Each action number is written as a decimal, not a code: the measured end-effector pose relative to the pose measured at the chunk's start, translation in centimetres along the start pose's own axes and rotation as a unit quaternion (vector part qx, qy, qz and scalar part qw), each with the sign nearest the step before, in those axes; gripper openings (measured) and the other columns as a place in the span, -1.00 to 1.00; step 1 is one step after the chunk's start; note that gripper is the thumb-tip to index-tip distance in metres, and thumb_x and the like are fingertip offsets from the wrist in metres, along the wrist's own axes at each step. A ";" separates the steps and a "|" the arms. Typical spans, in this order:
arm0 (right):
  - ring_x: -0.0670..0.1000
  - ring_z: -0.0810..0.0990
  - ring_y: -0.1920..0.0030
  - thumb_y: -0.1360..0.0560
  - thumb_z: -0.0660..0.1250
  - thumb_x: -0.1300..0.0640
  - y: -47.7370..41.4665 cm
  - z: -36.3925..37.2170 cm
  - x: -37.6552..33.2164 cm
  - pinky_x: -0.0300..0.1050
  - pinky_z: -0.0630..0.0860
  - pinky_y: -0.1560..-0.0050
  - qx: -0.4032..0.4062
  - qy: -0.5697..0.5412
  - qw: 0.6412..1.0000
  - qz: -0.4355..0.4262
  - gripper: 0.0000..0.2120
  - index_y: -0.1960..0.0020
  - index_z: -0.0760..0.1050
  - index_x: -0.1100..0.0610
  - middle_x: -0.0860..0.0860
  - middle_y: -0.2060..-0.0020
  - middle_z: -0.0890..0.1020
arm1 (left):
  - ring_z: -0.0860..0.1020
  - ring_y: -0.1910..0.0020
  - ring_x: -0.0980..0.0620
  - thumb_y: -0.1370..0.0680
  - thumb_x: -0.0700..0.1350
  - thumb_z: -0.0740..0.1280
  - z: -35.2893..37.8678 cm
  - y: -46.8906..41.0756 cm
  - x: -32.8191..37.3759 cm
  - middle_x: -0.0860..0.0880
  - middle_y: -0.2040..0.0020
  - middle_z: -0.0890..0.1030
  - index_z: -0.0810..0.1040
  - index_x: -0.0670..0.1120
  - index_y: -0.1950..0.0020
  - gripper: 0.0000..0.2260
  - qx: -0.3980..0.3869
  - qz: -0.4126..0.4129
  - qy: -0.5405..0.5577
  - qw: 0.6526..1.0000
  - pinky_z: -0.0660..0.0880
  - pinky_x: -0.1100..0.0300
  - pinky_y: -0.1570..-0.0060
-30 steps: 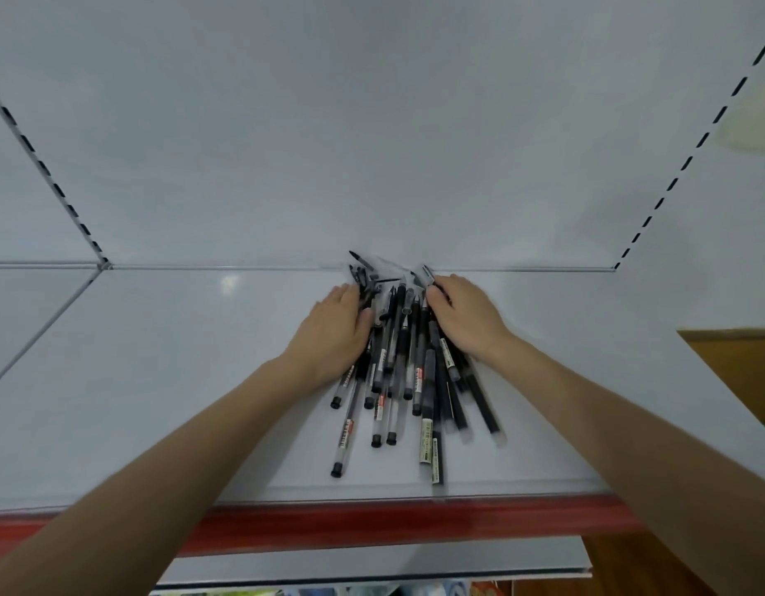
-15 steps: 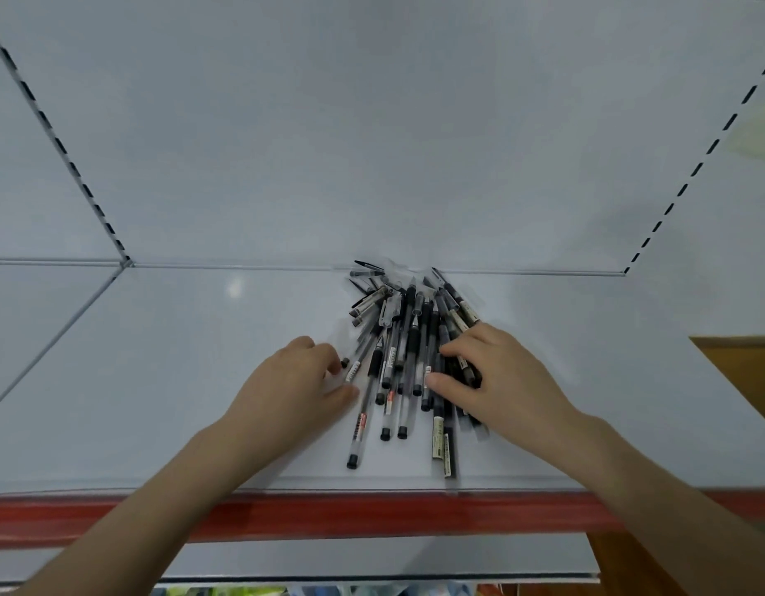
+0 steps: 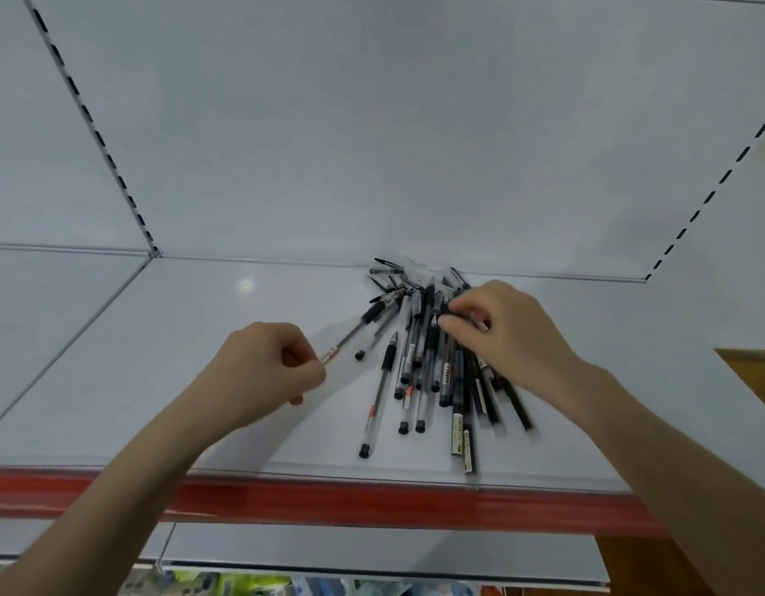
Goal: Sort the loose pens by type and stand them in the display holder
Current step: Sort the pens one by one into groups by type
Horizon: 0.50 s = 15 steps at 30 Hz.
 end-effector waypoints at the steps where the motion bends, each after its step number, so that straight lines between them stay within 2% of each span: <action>1: -0.03 0.49 0.09 -0.50 0.29 -0.02 -0.9 -0.1 -0.2 -0.17 0.38 0.06 0.011 -0.016 1.000 -0.001 -0.76 -0.01 0.57 0.13 -0.03 0.14 0.52 | 0.61 0.39 0.10 -0.42 -0.17 0.34 -0.5 0.1 -0.4 -0.01 0.40 0.64 0.55 -0.09 0.25 -0.95 0.015 -0.007 0.024 1.000 0.54 0.20 0.37; 4: 0.02 0.54 0.10 -0.50 0.30 -0.02 -3.2 0.9 -0.7 -0.07 0.48 0.03 -0.006 -0.016 1.000 0.006 -0.75 0.04 0.57 0.17 0.04 0.16 0.56 | 0.63 0.42 0.09 -0.44 -0.25 0.34 -1.1 0.2 -1.3 -0.08 0.32 0.65 0.51 -0.18 0.20 -0.96 0.045 -0.016 0.100 0.994 0.52 0.32 0.45; 6: 0.06 0.56 0.11 -0.49 0.28 -0.10 -4.2 2.0 -0.9 -0.05 0.49 0.08 -0.030 0.037 0.999 0.016 -0.66 0.02 0.57 0.18 0.08 0.13 0.57 | 0.64 0.41 0.05 -0.46 -0.27 0.32 -1.1 0.4 -1.5 -0.11 0.28 0.64 0.49 -0.21 0.16 -0.97 0.051 -0.018 0.146 0.988 0.56 0.30 0.41; 9: 0.07 0.54 0.12 -0.48 0.27 -0.15 -4.9 3.3 -0.9 -0.09 0.47 0.19 -0.049 0.117 0.992 0.013 -0.63 0.03 0.55 0.17 0.08 0.12 0.55 | 0.65 0.38 0.04 -0.50 -0.28 0.27 -1.3 0.6 -1.9 -0.10 0.24 0.63 0.51 -0.11 0.11 -0.91 0.066 -0.010 0.184 0.981 0.60 0.25 0.32; 11: 0.07 0.51 0.13 -0.49 0.26 -0.08 -5.0 3.9 -1.0 -0.11 0.40 0.23 -0.044 0.124 0.991 0.005 -0.67 0.04 0.56 0.19 0.07 0.15 0.52 | 0.64 0.38 0.08 -0.52 -0.26 0.25 -1.5 0.7 -2.1 -0.07 0.23 0.63 0.54 -0.04 0.14 -0.85 0.081 -0.002 0.184 0.980 0.59 0.26 0.29; 15: 0.09 0.56 0.16 -0.50 0.22 0.15 -5.0 3.8 -1.5 -0.11 0.43 0.23 -0.017 0.122 0.992 -0.016 -0.77 0.11 0.60 0.25 0.14 0.17 0.61 | 0.64 0.35 0.14 -0.52 -0.24 0.25 -2.1 0.6 -2.3 -0.02 0.25 0.64 0.58 -0.06 0.19 -0.83 0.117 0.009 0.178 0.977 0.57 0.26 0.25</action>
Point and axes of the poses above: each hand's wrist, its own y-axis away from the middle knuckle, its own z-axis out of the palm, x = y × z, the point moved 7 cm from there along -y, towards the middle knuckle
